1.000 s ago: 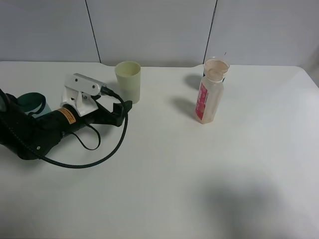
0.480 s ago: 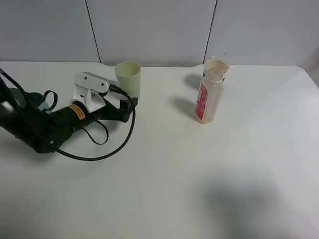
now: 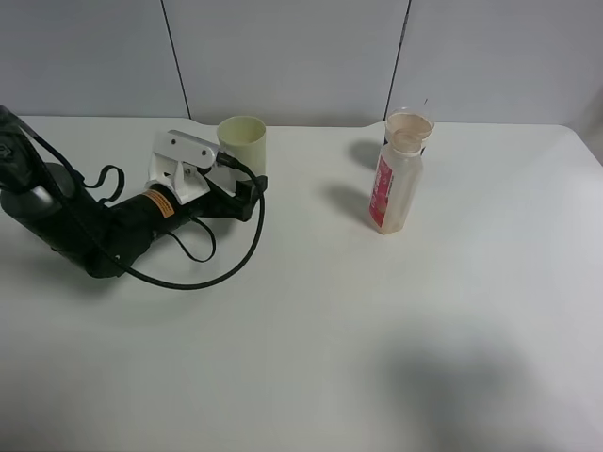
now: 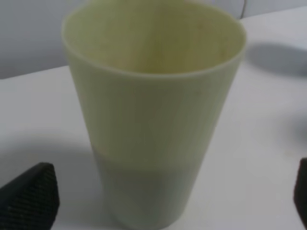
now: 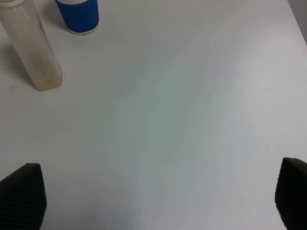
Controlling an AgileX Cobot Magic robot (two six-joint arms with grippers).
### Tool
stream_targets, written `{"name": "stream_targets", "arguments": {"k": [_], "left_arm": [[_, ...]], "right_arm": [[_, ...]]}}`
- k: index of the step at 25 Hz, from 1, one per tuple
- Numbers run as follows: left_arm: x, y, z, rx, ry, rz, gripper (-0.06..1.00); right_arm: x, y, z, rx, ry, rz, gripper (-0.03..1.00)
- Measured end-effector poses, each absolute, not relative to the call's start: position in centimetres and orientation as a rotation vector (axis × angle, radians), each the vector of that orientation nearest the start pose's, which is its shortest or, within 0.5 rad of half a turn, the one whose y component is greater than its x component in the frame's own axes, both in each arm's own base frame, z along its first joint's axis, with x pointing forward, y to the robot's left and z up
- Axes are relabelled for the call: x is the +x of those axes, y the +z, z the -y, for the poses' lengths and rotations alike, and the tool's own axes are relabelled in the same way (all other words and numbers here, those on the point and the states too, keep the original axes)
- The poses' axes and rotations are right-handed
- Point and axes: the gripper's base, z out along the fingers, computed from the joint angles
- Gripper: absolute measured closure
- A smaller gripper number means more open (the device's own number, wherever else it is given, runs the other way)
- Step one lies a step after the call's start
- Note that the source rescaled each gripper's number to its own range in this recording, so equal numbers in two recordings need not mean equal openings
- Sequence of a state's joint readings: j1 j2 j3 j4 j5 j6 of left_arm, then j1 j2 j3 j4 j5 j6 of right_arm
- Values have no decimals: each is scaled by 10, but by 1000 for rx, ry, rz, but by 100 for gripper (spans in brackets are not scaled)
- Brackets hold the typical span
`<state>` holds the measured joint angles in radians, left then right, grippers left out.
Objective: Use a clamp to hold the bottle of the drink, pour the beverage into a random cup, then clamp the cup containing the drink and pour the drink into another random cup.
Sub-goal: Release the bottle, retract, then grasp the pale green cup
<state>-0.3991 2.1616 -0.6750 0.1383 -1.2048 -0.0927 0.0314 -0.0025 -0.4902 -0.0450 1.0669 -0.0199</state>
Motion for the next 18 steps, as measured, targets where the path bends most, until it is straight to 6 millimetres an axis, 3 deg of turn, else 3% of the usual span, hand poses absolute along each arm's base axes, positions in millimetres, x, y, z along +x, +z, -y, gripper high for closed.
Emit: {"name": "stream_targets", "arguments": {"k": [18], "left_arm": [[335,62,154,407,-442,-1708,-6]], "right_arm": [[-4,274,4,-51,-47,-2057,6]]}}
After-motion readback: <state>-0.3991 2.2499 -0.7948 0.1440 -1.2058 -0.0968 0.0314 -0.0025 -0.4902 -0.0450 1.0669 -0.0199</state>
